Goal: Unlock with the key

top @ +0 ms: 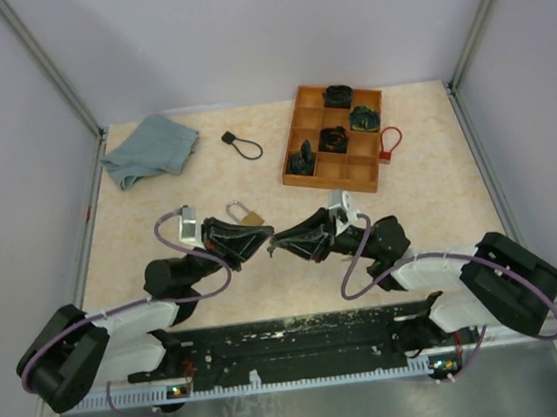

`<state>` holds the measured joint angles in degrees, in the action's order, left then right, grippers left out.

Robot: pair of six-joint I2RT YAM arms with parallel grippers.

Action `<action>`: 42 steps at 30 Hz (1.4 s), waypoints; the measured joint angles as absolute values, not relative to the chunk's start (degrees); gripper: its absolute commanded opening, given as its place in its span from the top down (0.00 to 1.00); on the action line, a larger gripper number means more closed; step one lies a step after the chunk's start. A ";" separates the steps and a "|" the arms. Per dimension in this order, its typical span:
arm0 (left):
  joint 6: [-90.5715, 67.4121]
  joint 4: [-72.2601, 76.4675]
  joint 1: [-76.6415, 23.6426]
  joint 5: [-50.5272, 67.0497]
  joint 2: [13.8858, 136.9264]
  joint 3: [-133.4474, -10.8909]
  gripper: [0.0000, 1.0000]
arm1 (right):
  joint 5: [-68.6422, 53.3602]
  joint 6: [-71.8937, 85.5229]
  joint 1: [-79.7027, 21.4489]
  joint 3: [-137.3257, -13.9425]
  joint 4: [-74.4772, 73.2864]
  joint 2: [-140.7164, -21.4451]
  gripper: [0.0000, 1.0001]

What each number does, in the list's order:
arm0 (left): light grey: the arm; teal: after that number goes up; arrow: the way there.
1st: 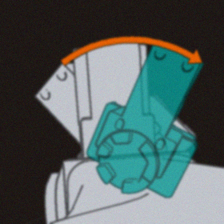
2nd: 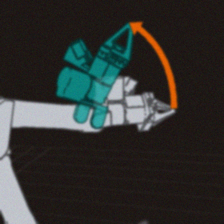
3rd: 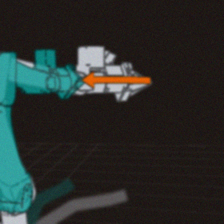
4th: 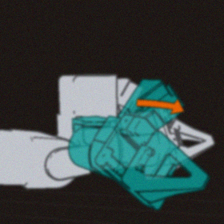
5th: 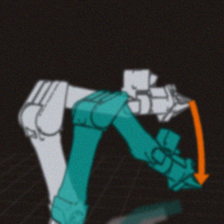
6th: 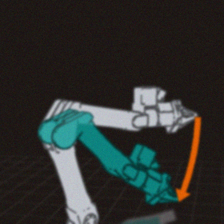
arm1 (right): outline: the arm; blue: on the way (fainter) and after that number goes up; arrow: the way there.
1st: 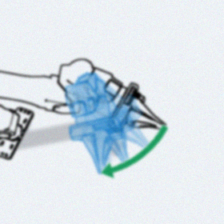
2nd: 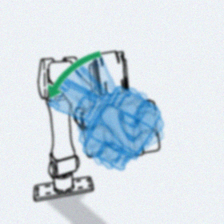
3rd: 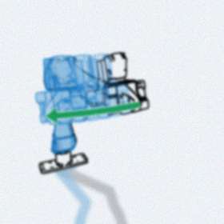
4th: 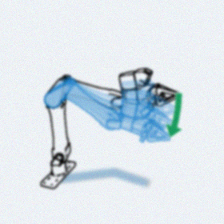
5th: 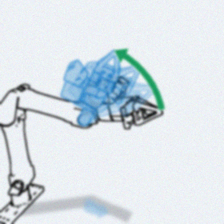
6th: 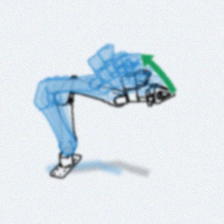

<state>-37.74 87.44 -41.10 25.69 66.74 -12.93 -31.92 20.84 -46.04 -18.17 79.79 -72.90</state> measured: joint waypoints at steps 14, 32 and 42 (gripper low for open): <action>-37.52 87.48 -41.50 26.57 66.72 -13.13 1.00 | -33.95 22.79 -46.04 -18.87 81.71 -74.43 1.00; -33.01 87.35 -41.76 27.83 61.14 -11.09 0.56 | -35.48 13.08 -45.80 -26.46 50.70 -62.17 1.00; -25.36 72.20 -41.76 26.76 47.64 -12.45 0.39 | -34.92 3.62 -45.58 -34.92 20.58 -58.92 1.00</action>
